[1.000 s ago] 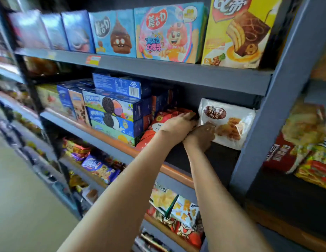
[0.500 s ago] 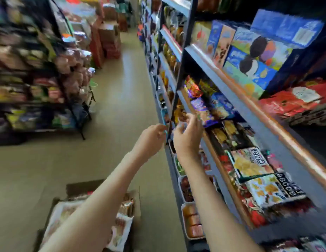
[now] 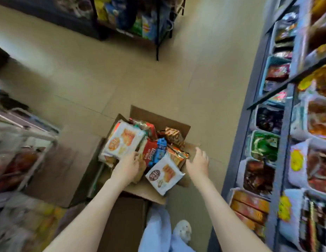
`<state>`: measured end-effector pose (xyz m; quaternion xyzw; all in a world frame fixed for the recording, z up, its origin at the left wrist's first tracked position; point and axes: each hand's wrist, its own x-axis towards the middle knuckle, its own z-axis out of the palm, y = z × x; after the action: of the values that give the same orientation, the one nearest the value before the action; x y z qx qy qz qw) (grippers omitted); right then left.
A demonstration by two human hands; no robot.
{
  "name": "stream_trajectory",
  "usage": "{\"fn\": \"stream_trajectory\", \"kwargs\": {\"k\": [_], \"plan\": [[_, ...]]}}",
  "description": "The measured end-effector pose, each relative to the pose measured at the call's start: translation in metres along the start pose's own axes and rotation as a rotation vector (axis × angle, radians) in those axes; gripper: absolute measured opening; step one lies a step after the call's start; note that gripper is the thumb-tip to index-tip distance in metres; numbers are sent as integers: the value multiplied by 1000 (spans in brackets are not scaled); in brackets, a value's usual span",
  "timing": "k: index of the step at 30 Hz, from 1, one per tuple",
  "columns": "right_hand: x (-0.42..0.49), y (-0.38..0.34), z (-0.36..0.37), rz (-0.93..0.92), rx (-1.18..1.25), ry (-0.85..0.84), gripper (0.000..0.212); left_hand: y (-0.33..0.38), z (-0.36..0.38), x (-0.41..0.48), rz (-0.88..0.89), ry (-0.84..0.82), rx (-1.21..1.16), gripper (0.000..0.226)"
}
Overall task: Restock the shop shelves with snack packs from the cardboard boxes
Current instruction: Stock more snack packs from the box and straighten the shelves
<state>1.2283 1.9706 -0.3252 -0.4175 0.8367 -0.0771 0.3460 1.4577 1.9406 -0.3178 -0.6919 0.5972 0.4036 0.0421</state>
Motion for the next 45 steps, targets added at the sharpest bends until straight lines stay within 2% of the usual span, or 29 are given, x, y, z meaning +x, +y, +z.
{"fn": "stream_trajectory", "kwargs": {"k": [3, 6, 8, 11, 13, 18, 21, 24, 29, 35, 45], "plan": [[38, 31, 57, 35, -54, -101, 58, -40, 49, 37, -78, -60, 66, 41], [79, 63, 112, 33, -44, -208, 57, -65, 109, 72, -57, -98, 103, 48], [106, 79, 148, -6, -30, -300, 55, -75, 148, 91, -45, -108, 43, 50], [139, 100, 193, -40, -82, -440, 71, -89, 201, 114, -104, -186, -147, 54], [157, 109, 213, -57, -110, -461, 75, -101, 230, 122, -179, -224, -232, 65], [172, 120, 234, -141, -156, -503, 71, -106, 276, 128, -423, -217, -402, 101], [167, 121, 238, -128, -94, -548, 73, -96, 287, 129, -470, -168, -470, 105], [160, 120, 230, -54, 26, -507, 66, -82, 281, 119, -474, -91, -498, 104], [127, 104, 165, 22, 271, -406, 32, -46, 236, 83, -368, -28, -495, 105], [72, 65, 25, 82, 486, -188, 37, 44, 150, 37, -56, 59, -487, 102], [-31, 16, -248, -24, 832, 235, 28, 244, 9, -49, 646, 152, -535, 76]]}}
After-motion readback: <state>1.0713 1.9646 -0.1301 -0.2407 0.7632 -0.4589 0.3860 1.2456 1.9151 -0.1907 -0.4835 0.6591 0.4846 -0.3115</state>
